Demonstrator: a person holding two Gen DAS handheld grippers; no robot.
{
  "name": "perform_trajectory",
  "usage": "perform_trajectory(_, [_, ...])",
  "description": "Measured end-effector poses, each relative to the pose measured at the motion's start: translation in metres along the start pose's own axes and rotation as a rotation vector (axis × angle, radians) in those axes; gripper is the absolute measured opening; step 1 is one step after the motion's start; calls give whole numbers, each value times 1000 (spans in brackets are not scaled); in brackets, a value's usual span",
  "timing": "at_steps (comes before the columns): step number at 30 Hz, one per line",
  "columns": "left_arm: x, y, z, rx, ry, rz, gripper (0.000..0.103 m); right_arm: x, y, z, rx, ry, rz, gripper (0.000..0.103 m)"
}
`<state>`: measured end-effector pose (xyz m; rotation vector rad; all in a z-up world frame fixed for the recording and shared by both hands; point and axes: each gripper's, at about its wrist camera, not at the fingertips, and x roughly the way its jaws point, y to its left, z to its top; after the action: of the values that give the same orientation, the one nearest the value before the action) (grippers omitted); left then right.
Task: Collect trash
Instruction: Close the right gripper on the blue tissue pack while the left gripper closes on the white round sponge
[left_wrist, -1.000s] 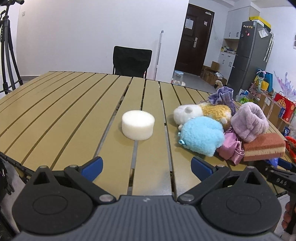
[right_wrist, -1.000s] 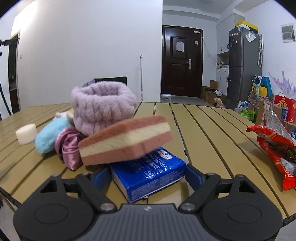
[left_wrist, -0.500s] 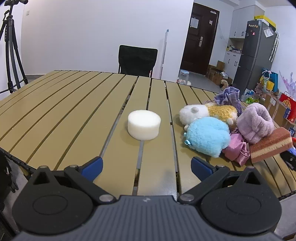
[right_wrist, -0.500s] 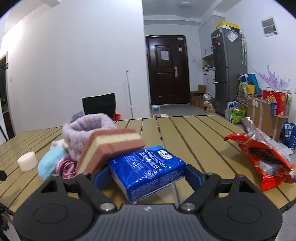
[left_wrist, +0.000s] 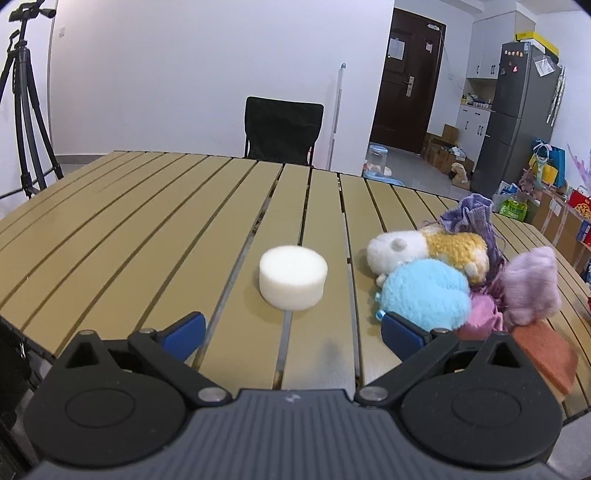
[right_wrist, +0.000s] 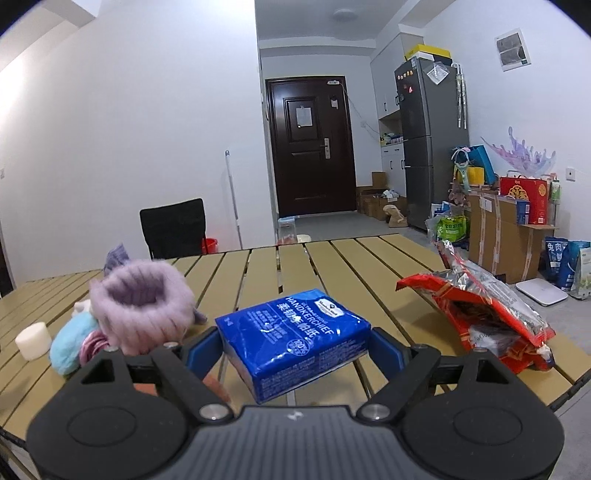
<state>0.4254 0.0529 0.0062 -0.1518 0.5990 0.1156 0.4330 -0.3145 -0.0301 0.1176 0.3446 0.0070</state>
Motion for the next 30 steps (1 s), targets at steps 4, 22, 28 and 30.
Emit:
perform_trajectory(4, [14,-8,7,28,6,14,103,6,0,2,3,-5,16,85])
perform_trajectory(22, [104,-8,25,24,78,69,82,34,11,-4,35,8,10,85])
perform_trajectory(28, [104,-8,25,30,69,62,58,33,20,-6,17,-3,19,85])
perform_trajectory(30, [102,-8,24,27,63,60,58,32,20,-6,14,-5,24,85])
